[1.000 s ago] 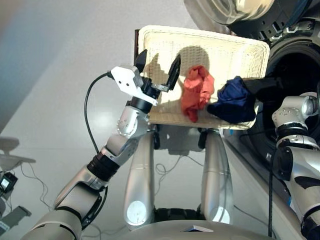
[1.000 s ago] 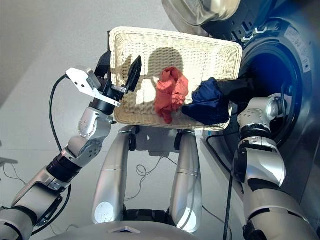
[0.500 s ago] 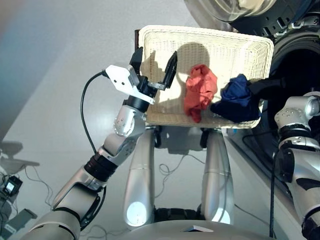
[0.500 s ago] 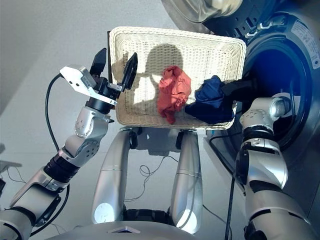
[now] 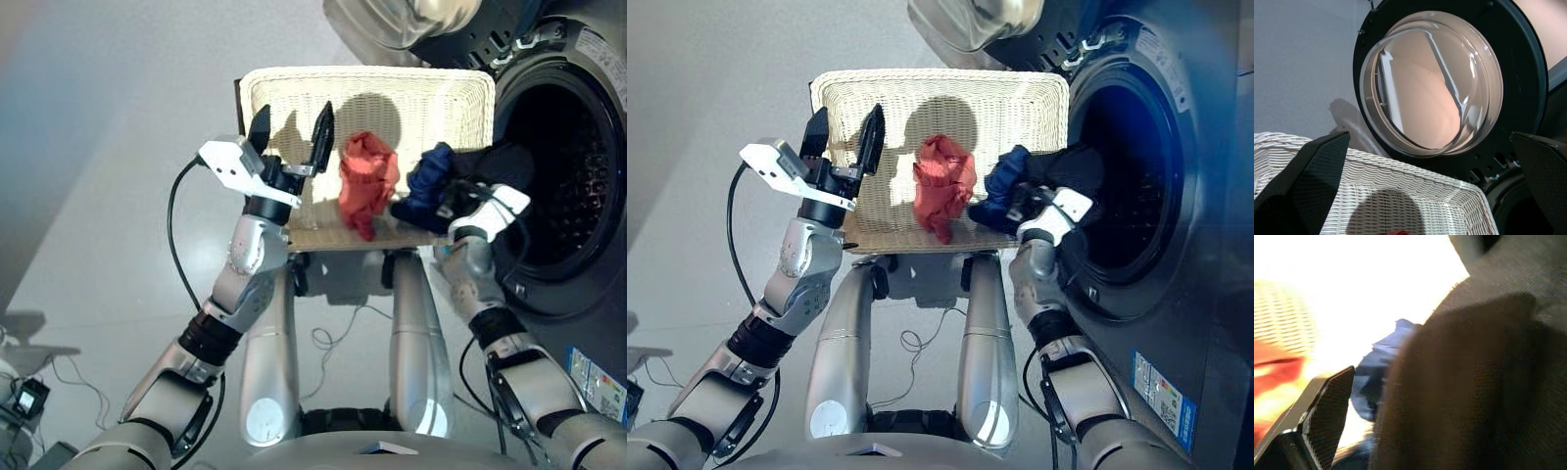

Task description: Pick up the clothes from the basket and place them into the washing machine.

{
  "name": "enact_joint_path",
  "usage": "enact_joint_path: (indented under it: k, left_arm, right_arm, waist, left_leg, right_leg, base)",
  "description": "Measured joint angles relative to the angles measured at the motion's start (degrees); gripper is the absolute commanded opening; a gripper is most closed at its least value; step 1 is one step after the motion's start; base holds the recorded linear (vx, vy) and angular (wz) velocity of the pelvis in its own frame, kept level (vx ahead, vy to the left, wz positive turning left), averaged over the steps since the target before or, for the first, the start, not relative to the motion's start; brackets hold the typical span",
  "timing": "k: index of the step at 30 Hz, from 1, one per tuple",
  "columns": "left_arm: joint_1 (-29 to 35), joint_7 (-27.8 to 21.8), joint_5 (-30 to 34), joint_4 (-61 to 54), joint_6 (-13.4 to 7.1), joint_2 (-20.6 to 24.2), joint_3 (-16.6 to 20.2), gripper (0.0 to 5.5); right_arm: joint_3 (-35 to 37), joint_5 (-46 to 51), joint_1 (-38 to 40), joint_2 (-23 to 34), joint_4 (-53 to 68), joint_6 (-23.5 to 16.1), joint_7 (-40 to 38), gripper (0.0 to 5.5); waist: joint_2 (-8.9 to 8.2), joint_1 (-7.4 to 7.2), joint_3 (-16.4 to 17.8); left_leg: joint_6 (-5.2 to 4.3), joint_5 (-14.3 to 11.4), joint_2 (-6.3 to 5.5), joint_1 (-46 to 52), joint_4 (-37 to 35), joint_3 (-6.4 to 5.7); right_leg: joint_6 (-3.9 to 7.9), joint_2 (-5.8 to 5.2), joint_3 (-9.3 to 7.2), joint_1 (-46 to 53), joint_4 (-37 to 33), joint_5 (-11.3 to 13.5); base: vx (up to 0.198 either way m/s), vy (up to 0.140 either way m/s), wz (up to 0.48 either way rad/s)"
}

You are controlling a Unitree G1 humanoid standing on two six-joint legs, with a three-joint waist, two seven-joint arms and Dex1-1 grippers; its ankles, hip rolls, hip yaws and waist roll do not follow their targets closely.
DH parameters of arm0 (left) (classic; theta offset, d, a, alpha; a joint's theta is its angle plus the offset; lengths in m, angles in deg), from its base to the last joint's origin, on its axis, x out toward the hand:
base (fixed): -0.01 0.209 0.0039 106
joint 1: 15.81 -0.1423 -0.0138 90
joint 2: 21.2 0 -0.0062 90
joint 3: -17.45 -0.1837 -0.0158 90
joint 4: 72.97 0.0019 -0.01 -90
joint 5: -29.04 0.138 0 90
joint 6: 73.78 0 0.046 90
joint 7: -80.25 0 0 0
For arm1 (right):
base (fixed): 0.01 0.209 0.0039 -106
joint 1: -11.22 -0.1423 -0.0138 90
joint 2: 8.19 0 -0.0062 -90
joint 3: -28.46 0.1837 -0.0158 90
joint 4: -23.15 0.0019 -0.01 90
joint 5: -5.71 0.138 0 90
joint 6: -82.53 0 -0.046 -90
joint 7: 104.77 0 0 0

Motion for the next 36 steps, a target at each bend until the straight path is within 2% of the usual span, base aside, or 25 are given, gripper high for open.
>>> enact_joint_path:
  k: [2,6,8,10,14,17,18,22,29,31,36]
  left_arm:
    - [-0.3,0.0,0.1,1.0,0.0,-0.2,0.1,5.5]
    - [0.3,1.3,5.5,11.1,0.5,-1.2,0.3,5.5]
    - [0.8,2.5,7.3,16.1,2.5,-1.5,0.0,5.5]
    - [2.3,3.3,9.0,21.7,2.8,-2.2,-1.6,5.5]
    - [6.2,6.2,13.9,28.8,5.1,-3.9,-4.7,5.5]
    - [10.8,8.2,17.0,36.7,6.2,-6.4,-5.3,5.5]
    - [12.1,8.6,17.3,38.2,6.8,-7.3,-5.6,5.5]
    - [15.7,9.7,17.4,42.5,7.8,-8.9,-6.6,5.5]
    - [20.3,10.6,17.2,49.7,9.3,-10.2,-6.8,5.5]
    - [21.7,10.9,16.5,51.4,9.8,-10.4,-6.7,5.5]
    - [24.0,11.3,14.4,55.2,10.5,-11.3,-6.2,5.5]
  right_arm:
    - [-0.9,-1.4,0.3,0.4,2.2,0.1,0.8,5.5]
    - [-1.5,-4.1,0.7,0.9,10.4,1.0,1.6,5.5]
    - [-1.7,-7.0,0.6,1.3,12.7,1.0,1.7,5.5]
    - [-2.0,-10.0,0.6,2.8,15.5,1.6,1.3,5.5]
    - [-3.0,-14.9,0.1,3.5,19.6,2.2,0.4,5.5]
    - [-5.1,-16.9,-1.0,3.7,22.0,2.4,-0.2,5.5]
    - [-6.1,-17.7,-1.7,3.5,22.5,2.5,-0.2,5.5]
    - [-8.4,-18.2,-3.4,3.5,24.4,2.7,-0.2,5.5]
    - [-11.8,-18.0,-4.9,3.1,25.8,3.4,-0.1,5.5]
    - [-12.6,-17.9,-5.5,3.1,27.1,3.5,-0.1,5.5]
    - [-14.3,-16.8,-7.6,2.6,29.9,3.5,-0.3,5.5]
  waist:
    - [-0.04,-0.28,0.0]
    - [-0.47,-1.26,0.0]
    - [-1.18,-1.79,-0.1]
    - [-1.52,-1.99,-0.1]
    - [-1.96,-3.12,0.0]
    - [-2.23,-3.97,-0.1]
    - [-2.49,-4.72,-0.1]
    - [-3.12,-5.54,-0.1]
    - [-3.37,-6.27,-0.1]
    - [-3.74,-6.46,-0.1]
    - [-4.6,-7.64,-0.1]
  left_leg:
    - [-0.08,0.0,0.0,0.4,-0.3,-0.14]
    - [-0.08,0.1,0.07,0.9,-0.9,-0.22]
    - [-0.24,0.1,0.18,1.0,-0.9,-0.19]
    - [-0.37,0.2,0.3,0.9,-1.0,-0.16]
    - [-0.38,0.2,0.39,0.8,-1.1,-0.06]
    - [-0.44,0.2,0.5,0.3,-1.0,-0.03]
    - [-0.47,0.2,0.55,0.0,-1.0,0.04]
    - [-0.76,0.1,1.07,-1.0,-0.9,0.52]
    - [-1.22,-0.1,1.79,-1.4,-0.8,1.31]
    - [-1.35,-0.2,2.05,-1.8,-0.7,1.47]
    - [-1.7,-0.4,2.82,-3.3,0.1,1.56]
  right_leg:
    - [-0.12,0.04,-0.25,0.3,0.0,-0.1]
    - [-0.32,0.41,-0.55,0.6,-0.1,-0.3]
    - [-0.37,0.55,-0.52,0.6,-0.2,-0.2]
    - [-0.43,0.66,-0.55,0.6,-0.7,-0.2]
    - [-0.45,0.75,-0.51,0.4,-0.8,-0.2]
    - [-0.44,0.83,-0.5,0.0,-0.9,-0.2]
    - [-0.46,0.91,-0.45,-0.3,-0.9,-0.1]
    - [-0.63,1.56,-0.01,-1.6,-0.9,0.2]
    - [-0.83,1.96,0.75,-2.5,-1.0,0.3]
    - [-0.94,2.64,0.88,-3.0,-1.0,0.4]
    - [-1.19,3.14,0.94,-4.4,-1.0,0.6]
  base:
    - [0.0,0.0,0.0]
    - [0.0,0.0,0.0]
    - [0.0,0.0,0.0]
    - [0.0,0.0,0.0]
    - [0.0,0.0,0.0]
    - [0.0,0.0,0.0]
    - [0.0,0.0,0.0]
    - [0.0,0.0,0.0]
    - [0.0,0.0,0.0]
    - [0.0,0.0,0.0]
    - [0.0,0.0,0.0]
